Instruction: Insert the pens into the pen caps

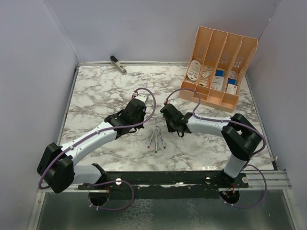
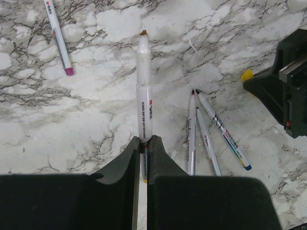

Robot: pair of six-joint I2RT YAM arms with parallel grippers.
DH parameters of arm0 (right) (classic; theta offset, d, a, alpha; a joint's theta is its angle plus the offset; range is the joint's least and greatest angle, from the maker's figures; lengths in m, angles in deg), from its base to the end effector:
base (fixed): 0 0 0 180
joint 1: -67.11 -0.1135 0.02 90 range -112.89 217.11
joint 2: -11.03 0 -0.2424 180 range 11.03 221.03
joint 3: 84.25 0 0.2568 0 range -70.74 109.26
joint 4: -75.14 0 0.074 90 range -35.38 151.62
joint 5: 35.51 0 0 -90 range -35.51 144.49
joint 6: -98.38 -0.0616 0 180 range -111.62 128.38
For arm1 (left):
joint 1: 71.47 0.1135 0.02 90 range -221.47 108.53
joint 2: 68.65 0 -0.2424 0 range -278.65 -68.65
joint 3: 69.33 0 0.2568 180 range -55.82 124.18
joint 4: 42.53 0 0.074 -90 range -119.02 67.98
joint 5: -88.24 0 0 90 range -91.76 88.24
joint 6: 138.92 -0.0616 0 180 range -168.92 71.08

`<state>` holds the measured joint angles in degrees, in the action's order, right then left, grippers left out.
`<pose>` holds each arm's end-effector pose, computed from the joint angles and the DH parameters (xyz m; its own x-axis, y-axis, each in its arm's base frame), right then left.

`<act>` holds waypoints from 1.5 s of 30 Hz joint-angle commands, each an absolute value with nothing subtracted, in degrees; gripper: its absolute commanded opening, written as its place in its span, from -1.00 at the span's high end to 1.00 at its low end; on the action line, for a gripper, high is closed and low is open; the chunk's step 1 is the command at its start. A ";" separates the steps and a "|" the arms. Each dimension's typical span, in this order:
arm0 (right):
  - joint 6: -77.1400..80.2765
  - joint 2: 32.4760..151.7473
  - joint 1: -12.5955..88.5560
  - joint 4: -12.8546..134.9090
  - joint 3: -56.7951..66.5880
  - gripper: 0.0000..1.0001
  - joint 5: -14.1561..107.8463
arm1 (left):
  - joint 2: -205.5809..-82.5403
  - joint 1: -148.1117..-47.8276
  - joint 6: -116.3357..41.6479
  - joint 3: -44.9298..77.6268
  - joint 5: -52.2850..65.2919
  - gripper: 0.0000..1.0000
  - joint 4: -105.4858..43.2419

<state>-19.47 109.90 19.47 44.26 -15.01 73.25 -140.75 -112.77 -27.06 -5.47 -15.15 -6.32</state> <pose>0.2476 0.2421 0.1109 -0.7956 -0.2160 -0.5660 -0.2503 0.9680 -0.0175 0.2312 -0.1841 0.2136 -0.6811 0.1162 -0.7229 0.2847 0.9516 -0.1153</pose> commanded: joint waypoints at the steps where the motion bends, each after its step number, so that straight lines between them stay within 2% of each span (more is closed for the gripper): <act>1: -14.99 111.82 19.12 43.50 -8.66 0.98 78.95 | -138.44 -112.51 -29.41 -7.28 -12.19 1.00 -15.38; 6: -9.65 111.17 19.44 51.20 -2.33 0.98 84.31 | -135.87 -112.51 -30.95 -11.70 -9.60 1.00 -24.03; 10: -6.64 107.67 20.72 61.37 -3.46 0.97 84.65 | -133.11 -112.51 -32.60 -16.26 -6.89 1.00 -31.08; 18: -3.59 95.88 24.61 89.11 -17.67 0.97 74.22 | -128.47 -112.51 -33.13 -24.44 1.04 1.00 -47.08; 21: -2.85 90.71 24.84 102.43 -25.12 0.98 68.61 | -128.98 -112.50 -32.71 -25.80 4.08 1.00 -51.41; 25: -3.47 86.56 25.01 111.97 -30.63 0.98 62.34 | -131.26 -112.51 -32.00 -25.70 8.00 1.00 -55.79; 34: -7.91 81.51 25.01 115.78 -34.26 0.97 54.71 | -138.39 -112.60 -30.32 -21.73 13.89 1.00 -59.54; 45: -9.90 80.20 25.01 119.85 -36.78 0.98 50.10 | -137.03 -112.66 -30.05 -19.46 18.66 1.00 -61.11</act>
<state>-8.98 81.31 25.11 115.77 -35.60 53.75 -138.61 -112.68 -30.79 -21.71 14.08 -58.08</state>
